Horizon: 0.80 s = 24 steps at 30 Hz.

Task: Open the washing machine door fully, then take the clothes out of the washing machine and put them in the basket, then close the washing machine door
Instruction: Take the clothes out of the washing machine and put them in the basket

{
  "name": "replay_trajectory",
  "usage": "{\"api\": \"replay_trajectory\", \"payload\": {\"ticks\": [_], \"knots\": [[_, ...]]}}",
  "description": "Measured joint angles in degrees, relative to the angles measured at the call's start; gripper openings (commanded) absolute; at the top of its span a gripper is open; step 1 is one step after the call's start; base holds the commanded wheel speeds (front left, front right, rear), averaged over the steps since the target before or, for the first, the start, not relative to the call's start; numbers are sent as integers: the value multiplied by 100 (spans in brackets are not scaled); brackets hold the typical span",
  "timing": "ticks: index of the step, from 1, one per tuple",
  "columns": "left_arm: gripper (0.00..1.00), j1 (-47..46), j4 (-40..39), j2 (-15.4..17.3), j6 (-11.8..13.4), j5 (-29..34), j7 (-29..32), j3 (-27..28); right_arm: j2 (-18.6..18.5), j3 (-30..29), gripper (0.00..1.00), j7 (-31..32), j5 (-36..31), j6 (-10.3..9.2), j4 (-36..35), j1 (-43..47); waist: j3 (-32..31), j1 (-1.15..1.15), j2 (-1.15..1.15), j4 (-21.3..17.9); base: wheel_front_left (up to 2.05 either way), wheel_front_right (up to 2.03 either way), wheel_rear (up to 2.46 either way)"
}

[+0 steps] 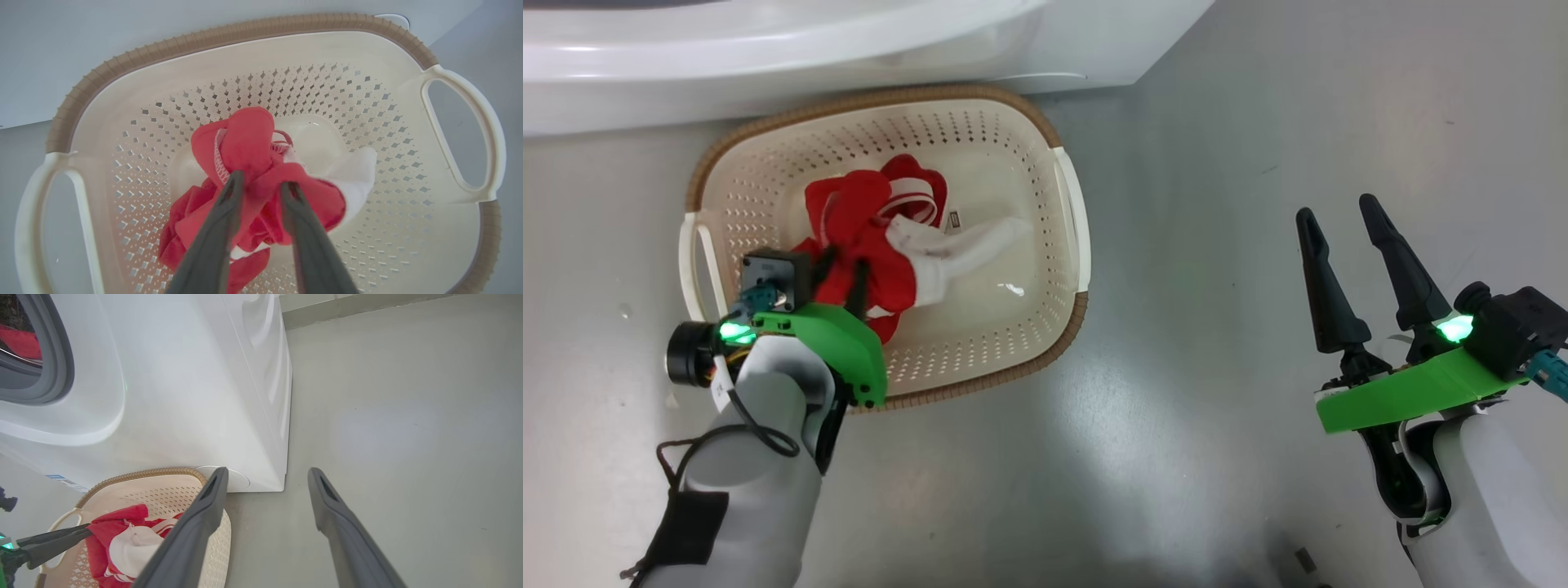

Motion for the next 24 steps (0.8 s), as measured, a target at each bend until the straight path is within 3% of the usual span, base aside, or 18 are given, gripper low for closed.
{"api": "replay_trajectory", "payload": {"ticks": [13,24], "knots": [[100,420,-358,-3,-93,-172,0,108,-40,8,100,0,1,0,168,40,-532,0,0,78,0,0,0],[100,1191,-1351,-3,-92,-167,0,448,-163,42,100,0,4,0,328,388,-1290,0,0,188,0,0,0]]}}
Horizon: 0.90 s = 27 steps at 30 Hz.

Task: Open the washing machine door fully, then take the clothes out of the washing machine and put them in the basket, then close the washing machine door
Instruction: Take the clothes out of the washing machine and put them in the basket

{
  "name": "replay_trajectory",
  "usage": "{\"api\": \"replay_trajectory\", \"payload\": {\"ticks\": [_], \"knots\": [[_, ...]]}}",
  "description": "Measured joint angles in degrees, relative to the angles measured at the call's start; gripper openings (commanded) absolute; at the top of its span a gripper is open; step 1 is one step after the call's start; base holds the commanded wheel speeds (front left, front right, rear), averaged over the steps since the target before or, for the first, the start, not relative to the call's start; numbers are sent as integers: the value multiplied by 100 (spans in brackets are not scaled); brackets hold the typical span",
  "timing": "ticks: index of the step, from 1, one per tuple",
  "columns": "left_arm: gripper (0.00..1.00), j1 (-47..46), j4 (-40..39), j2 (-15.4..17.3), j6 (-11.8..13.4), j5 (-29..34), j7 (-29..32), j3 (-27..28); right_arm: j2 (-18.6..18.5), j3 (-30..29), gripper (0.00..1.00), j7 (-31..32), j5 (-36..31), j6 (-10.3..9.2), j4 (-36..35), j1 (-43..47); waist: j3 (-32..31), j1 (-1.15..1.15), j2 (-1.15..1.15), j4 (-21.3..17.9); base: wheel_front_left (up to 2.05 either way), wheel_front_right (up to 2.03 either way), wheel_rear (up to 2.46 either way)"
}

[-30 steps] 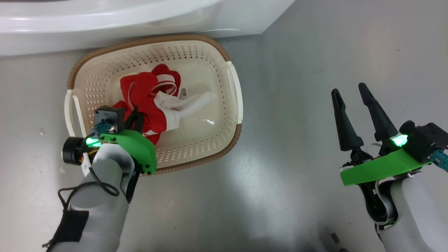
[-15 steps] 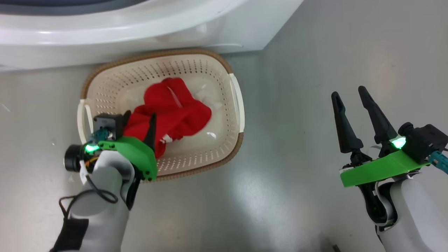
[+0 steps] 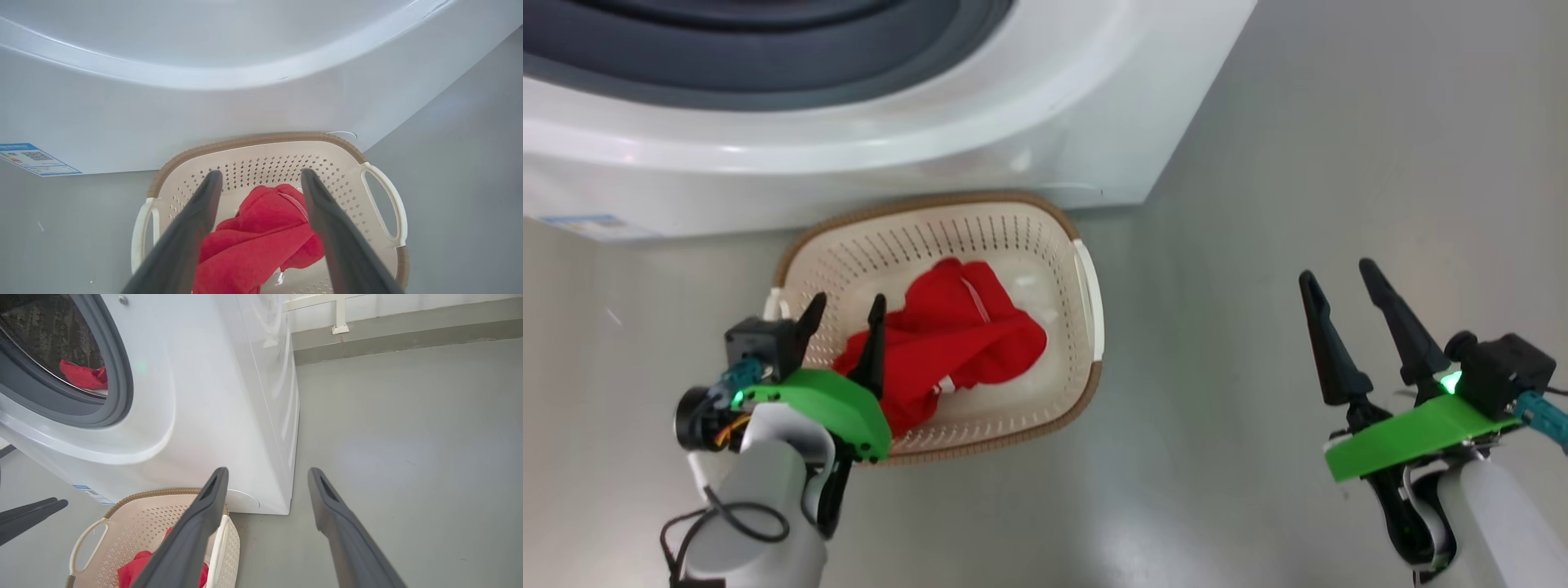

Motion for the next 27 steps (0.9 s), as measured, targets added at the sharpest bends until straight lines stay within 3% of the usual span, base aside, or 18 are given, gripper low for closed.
{"api": "replay_trajectory", "payload": {"ticks": [10,27], "knots": [[100,889,-1015,5,-8,325,-1,527,-64,22,100,0,40,0,100,484,-837,0,0,91,0,0,0],[100,2819,-2952,25,-58,580,-1,949,-111,-12,100,0,102,0,132,1450,-2233,0,0,212,0,0,0]]}}
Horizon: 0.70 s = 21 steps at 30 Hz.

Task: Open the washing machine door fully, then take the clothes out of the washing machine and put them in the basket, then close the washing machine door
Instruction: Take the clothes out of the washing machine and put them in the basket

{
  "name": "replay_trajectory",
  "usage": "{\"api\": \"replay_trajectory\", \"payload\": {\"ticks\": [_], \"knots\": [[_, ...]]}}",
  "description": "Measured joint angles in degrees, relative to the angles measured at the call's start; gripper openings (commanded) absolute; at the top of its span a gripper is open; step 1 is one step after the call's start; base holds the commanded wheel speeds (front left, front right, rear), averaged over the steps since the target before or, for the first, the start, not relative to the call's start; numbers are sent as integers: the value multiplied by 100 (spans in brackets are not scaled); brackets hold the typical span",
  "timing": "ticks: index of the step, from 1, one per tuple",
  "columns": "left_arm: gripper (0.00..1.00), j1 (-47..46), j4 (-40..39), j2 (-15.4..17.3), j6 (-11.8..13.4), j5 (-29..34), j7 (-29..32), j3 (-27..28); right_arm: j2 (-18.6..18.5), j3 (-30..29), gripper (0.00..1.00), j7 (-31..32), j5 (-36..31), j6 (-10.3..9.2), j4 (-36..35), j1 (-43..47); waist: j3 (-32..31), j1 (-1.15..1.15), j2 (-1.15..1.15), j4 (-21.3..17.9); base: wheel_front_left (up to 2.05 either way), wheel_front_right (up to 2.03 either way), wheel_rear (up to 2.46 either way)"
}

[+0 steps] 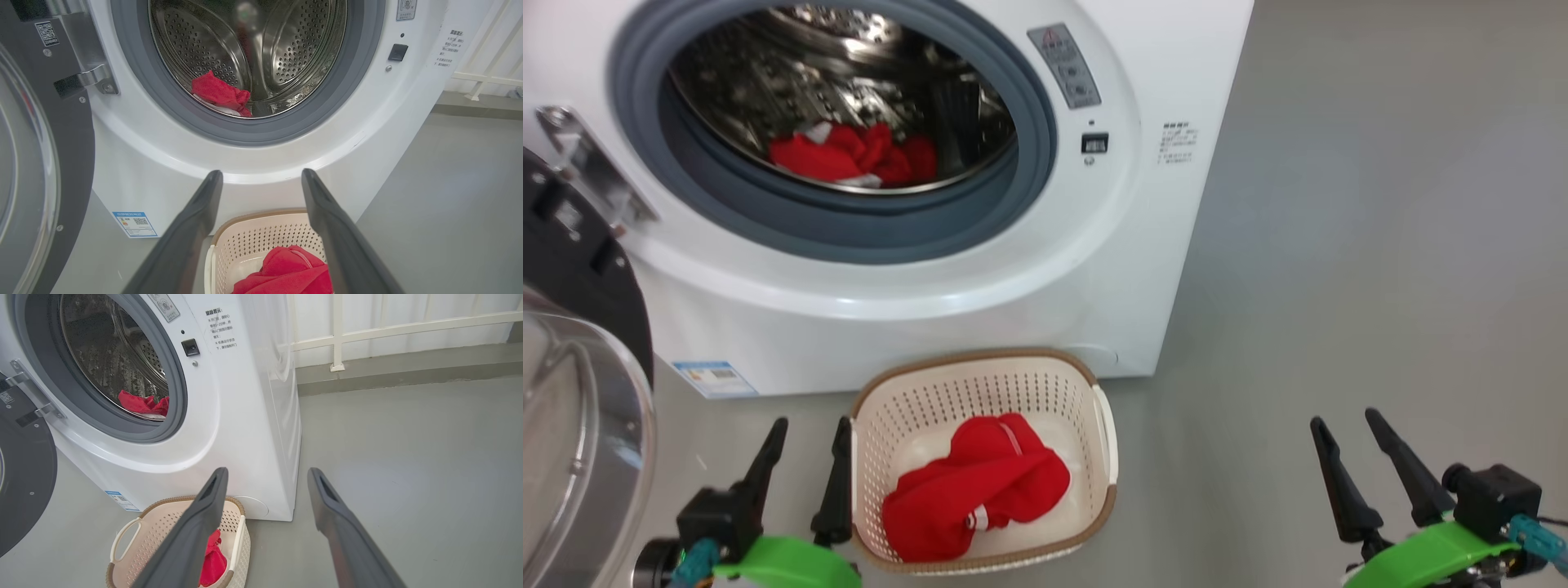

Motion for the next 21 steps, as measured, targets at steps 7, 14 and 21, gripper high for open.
{"api": "replay_trajectory", "payload": {"ticks": [7,14,21], "knots": [[100,710,-568,37,-1,99,0,80,-7,-46,100,0,1,0,-24,365,-454,0,0,37,0,0,0],[100,1267,-1080,52,16,98,0,94,-7,-105,100,0,16,0,-123,662,-757,-1,0,50,0,0,0],[100,1628,-1379,59,88,86,0,97,-1,-155,100,0,54,0,-181,836,-892,0,0,30,0,0,0]]}}
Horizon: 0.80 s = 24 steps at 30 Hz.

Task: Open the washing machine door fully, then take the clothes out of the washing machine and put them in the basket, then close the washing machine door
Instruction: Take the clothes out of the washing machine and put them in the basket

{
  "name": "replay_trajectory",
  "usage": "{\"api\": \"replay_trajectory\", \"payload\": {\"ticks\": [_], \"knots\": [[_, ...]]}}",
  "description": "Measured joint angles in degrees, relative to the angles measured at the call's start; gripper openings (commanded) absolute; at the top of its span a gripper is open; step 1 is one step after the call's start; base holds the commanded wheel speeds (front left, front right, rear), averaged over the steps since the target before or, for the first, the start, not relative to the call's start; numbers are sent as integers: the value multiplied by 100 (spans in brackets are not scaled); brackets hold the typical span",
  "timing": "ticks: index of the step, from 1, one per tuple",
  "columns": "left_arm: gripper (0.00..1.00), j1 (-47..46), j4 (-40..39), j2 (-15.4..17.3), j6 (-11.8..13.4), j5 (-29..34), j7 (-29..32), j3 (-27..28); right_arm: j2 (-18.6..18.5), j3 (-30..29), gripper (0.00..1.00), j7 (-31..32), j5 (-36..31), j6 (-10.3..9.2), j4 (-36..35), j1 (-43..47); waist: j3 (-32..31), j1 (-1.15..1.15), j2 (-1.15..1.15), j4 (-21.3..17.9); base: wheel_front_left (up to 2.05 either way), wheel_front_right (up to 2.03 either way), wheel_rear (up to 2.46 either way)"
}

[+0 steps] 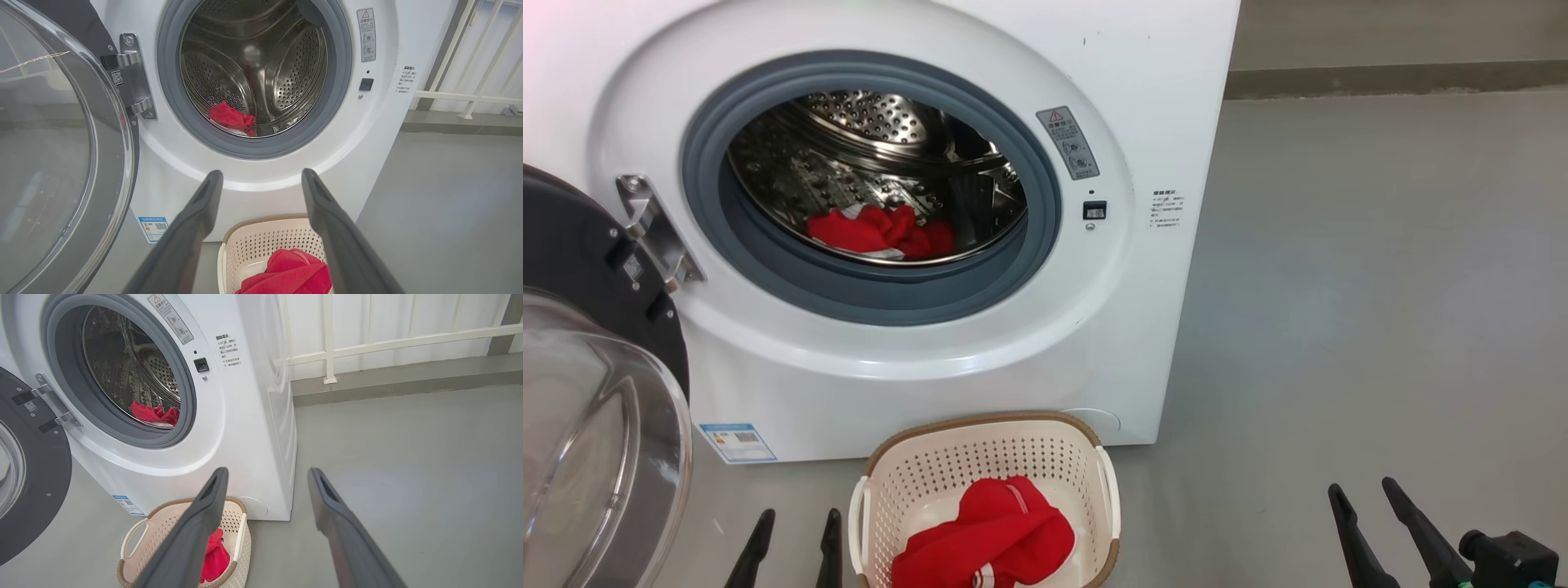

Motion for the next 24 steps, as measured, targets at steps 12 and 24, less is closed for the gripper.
{"api": "replay_trajectory", "payload": {"ticks": [12,24], "knots": [[100,35,-67,15,70,-49,0,-44,9,-34,100,0,0,0,-12,27,22,0,0,22,0,0,0],[100,35,-47,15,129,-107,0,-108,10,-27,100,0,0,0,-11,27,72,0,0,16,0,0,0]]}}
